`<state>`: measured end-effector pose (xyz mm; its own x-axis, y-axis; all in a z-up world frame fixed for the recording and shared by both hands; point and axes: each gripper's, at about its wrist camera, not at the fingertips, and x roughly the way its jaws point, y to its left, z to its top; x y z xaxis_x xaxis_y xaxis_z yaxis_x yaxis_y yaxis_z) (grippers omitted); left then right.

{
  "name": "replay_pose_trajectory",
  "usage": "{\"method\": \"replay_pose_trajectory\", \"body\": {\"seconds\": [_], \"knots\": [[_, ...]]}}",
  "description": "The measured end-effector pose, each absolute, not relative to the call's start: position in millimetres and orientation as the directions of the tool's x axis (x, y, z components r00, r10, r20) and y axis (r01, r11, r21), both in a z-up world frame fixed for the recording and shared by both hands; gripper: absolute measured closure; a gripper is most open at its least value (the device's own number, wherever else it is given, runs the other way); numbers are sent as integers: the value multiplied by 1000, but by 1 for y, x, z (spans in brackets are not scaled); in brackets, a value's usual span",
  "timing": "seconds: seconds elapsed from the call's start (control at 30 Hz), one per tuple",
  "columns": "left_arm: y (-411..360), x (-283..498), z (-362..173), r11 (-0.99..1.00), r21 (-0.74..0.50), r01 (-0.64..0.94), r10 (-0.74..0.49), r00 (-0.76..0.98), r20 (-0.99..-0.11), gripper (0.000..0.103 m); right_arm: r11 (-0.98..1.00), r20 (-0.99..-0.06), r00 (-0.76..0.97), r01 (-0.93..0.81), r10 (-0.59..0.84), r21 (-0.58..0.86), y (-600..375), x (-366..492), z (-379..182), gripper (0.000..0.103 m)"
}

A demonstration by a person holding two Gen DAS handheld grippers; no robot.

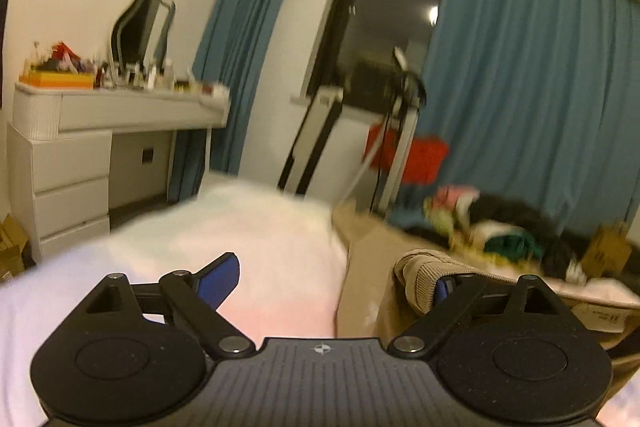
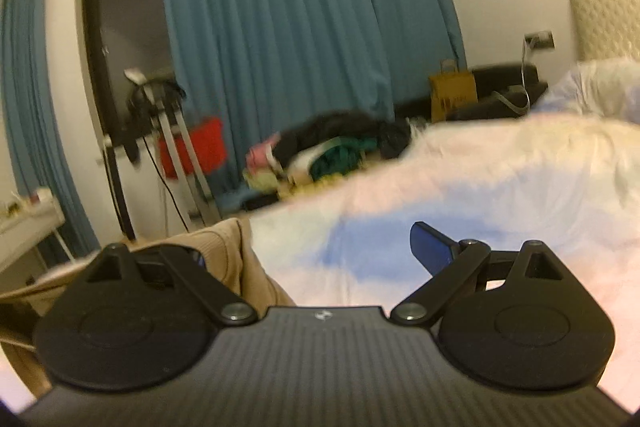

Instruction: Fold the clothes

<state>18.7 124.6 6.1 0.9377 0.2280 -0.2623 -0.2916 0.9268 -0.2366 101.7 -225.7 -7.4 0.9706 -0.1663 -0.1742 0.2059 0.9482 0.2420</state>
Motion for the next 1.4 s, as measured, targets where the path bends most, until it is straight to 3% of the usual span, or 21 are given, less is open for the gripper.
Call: {"method": "replay_pose_trajectory", "body": {"seconds": [0.23, 0.5, 0.7, 0.8, 0.97, 1.17, 1.3, 1.4], "knots": [[132, -2, 146, 927, -263, -267, 259, 964, -65, 11, 977, 37, 992, 113, -122, 182, -209, 79, 127, 9], [135, -47, 340, 941, -287, -177, 247, 942, 226, 8, 987, 307, 951, -2, -48, 161, -212, 16, 305, 9], [124, -44, 386, 958, -258, -126, 182, 962, 206, 5, 996, 457, 888, 20, -56, 84, -214, -44, 399, 9], [119, -43, 410, 965, -244, -99, 149, 969, 195, 4, 996, 423, 904, 29, -64, 87, -223, -46, 414, 9], [110, -38, 446, 974, -221, -56, 96, 980, 174, 2, 993, 236, 970, 36, -61, 111, -243, -2, 385, 9], [95, 58, 381, 977, -188, -96, 110, 992, 65, 2, 992, 69, 993, 85, -92, 94, -252, 97, 311, 9], [81, 146, 345, 977, -159, -140, 149, 988, 47, 0, 989, 30, 992, 119, -122, 92, -249, 179, 279, 9], [81, 240, 303, 971, -161, -174, 174, 985, -16, 0, 985, 21, 988, 150, -152, 81, -250, 248, 250, 9]]}}
